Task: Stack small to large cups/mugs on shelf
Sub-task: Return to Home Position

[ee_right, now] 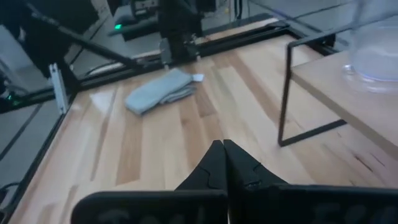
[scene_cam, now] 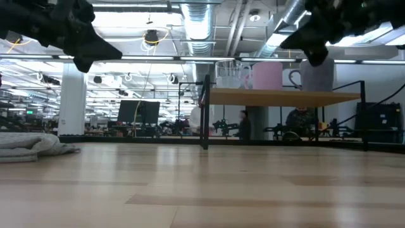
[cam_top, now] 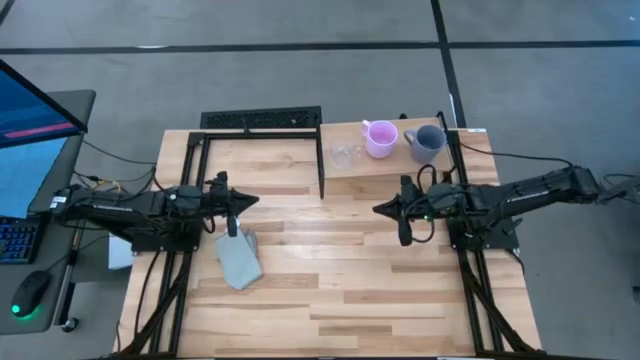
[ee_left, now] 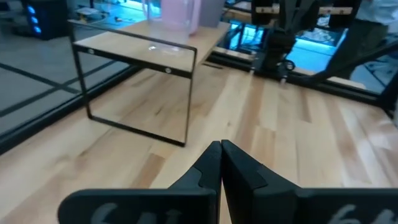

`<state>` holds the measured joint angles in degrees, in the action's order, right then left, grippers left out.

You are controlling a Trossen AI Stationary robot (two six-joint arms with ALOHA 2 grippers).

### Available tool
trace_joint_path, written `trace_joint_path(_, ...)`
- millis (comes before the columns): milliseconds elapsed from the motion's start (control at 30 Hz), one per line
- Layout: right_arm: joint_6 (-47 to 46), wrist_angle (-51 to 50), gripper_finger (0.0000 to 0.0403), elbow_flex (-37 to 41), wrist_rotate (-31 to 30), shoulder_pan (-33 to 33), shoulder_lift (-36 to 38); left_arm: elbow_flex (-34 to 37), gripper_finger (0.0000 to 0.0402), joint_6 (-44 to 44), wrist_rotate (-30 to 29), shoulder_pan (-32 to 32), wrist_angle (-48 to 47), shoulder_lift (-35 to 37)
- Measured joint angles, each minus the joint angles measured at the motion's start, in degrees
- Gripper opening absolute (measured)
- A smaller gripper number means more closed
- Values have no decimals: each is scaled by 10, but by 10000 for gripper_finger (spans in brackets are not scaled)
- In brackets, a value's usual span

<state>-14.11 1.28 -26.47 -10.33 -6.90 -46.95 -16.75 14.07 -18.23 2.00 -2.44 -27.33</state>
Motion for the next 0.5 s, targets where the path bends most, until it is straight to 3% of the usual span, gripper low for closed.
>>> trace_joint_path(367,-1,126,6,135,61,84,74,1,0,10,-56,0,-29,0)
trace_joint_path(500,-9,130,6,162,89,113,98,36,0,13,-81,0,37,1)
